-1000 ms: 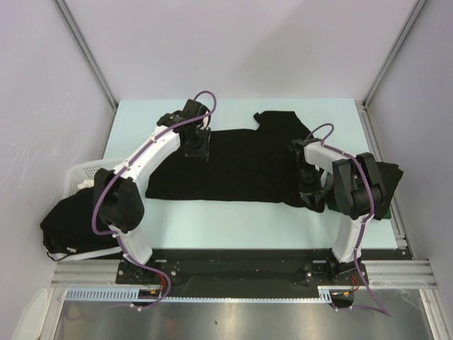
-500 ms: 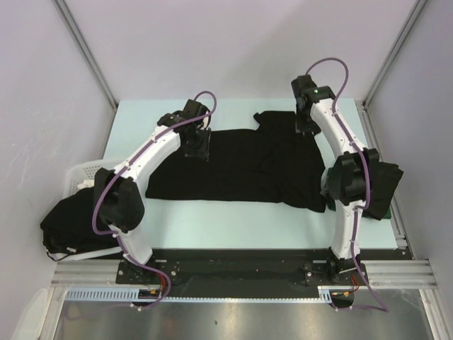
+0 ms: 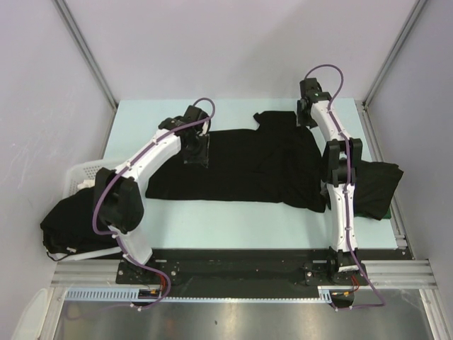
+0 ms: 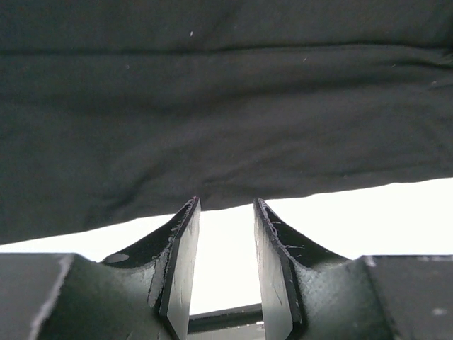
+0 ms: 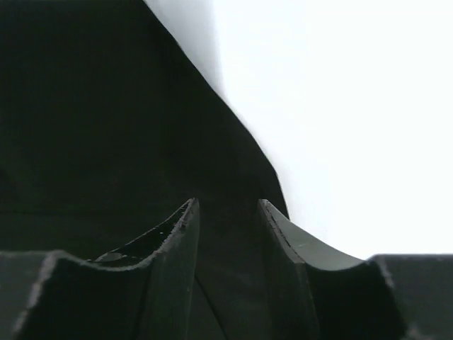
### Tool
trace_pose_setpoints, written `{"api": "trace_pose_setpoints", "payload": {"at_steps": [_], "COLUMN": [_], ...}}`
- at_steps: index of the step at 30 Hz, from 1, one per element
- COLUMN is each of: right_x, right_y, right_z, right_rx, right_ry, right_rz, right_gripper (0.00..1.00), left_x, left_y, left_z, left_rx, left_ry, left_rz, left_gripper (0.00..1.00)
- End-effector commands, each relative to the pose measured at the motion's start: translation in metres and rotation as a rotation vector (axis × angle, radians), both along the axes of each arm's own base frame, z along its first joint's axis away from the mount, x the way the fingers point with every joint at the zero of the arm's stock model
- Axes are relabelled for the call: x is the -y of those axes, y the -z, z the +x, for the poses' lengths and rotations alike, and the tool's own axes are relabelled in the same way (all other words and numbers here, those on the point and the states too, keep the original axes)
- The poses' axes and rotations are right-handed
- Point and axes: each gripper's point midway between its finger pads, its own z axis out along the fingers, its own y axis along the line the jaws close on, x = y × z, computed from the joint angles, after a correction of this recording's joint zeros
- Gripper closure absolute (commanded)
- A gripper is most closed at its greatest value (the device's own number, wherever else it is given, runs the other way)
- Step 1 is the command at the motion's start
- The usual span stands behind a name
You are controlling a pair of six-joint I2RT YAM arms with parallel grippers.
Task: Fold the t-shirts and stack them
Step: Grap the side of the flattened tshirt furthest away from the robot with both arms
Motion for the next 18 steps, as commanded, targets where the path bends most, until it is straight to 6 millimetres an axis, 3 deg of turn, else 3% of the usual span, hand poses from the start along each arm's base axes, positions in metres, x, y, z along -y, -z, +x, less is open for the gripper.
{"api": "trace_pose_setpoints", "payload": {"at_steps": [1, 8, 11, 18], "right_x": [-0.030, -0.042, -0.047, -0.043], "right_y": [-0.041, -0.030, -0.016, -0.012], "right_z": [0.050, 0.078, 0.085, 0.102], "right_rx": [0.224, 0.305, 0.316, 0.376], "right_ry": [-0.135, -0.187, -0.206, -0.222], "right_rz": [0.057, 0.146, 0.157, 0.186], "right_gripper": [0.55, 0.50, 0.45, 0.39], "left_x": [0.003, 0.002, 0.003, 0.007], "left_y": [-0.016, -0.010, -0.013, -0.016], "left_z": [-0.006, -0.013, -0.014, -0.020], "left_rx": [0.037, 0.009, 0.009, -0.006], "left_ry": [-0.027, -0.038, -0.039, -0.034], "left_rz": [-0.032, -0.009, -0.009, -0.003], "left_gripper": [0.58, 0.58, 0.58, 0.58]}}
